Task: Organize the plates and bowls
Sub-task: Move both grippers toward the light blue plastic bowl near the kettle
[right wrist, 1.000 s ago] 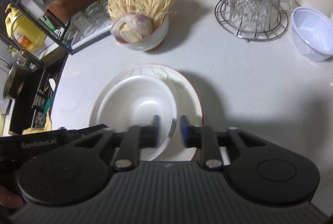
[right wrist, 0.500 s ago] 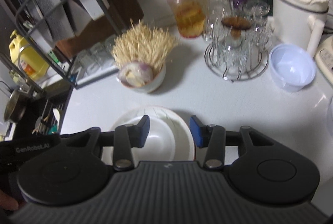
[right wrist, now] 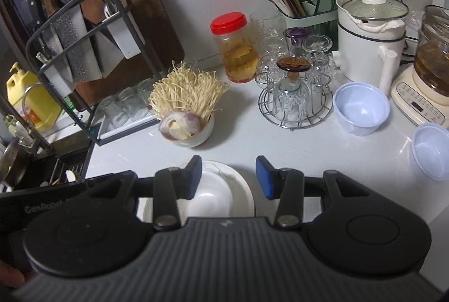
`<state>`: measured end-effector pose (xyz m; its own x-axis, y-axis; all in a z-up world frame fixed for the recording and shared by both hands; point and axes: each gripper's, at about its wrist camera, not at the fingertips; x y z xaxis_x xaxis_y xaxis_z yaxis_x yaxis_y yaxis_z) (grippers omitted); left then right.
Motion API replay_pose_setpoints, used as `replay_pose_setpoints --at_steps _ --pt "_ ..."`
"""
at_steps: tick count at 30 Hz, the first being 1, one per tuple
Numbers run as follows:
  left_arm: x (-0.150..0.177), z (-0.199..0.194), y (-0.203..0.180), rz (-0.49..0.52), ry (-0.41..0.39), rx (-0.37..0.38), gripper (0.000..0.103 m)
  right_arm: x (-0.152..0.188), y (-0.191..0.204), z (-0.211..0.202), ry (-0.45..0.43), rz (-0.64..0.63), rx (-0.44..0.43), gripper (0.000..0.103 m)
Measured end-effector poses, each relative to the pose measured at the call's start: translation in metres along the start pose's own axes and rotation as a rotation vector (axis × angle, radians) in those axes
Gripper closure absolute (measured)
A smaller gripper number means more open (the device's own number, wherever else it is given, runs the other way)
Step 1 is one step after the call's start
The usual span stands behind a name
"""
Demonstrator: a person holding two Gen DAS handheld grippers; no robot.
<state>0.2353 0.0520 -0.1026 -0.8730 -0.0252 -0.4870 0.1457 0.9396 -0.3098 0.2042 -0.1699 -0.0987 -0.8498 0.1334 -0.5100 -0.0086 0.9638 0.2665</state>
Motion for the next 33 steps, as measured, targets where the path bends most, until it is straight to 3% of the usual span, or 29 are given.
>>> replay_pose_setpoints --at_steps 7,15,21,33 --pt "-0.001 -0.003 0.004 0.025 0.003 0.001 0.065 0.01 0.001 -0.005 -0.005 0.028 0.017 0.057" --pt "-0.004 0.008 -0.024 0.067 0.007 0.011 0.065 0.009 -0.017 -0.01 -0.017 0.037 0.026 0.057" --pt "-0.011 0.032 -0.052 0.068 0.03 0.046 0.065 0.008 -0.053 -0.018 -0.033 0.08 0.064 0.057" --pt "-0.037 0.082 -0.131 0.188 0.086 0.087 0.065 0.005 -0.133 -0.037 -0.057 0.223 0.145 0.057"
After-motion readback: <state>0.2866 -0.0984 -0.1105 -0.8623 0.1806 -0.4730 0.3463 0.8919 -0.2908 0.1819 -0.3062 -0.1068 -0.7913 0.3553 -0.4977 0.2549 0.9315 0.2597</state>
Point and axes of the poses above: each gripper's, at about its wrist camera, not at the fingertips, and z roughly the way its jaws point, y to its left, x to its underside, and after that the axes turned 12 degrees about y, right-handed
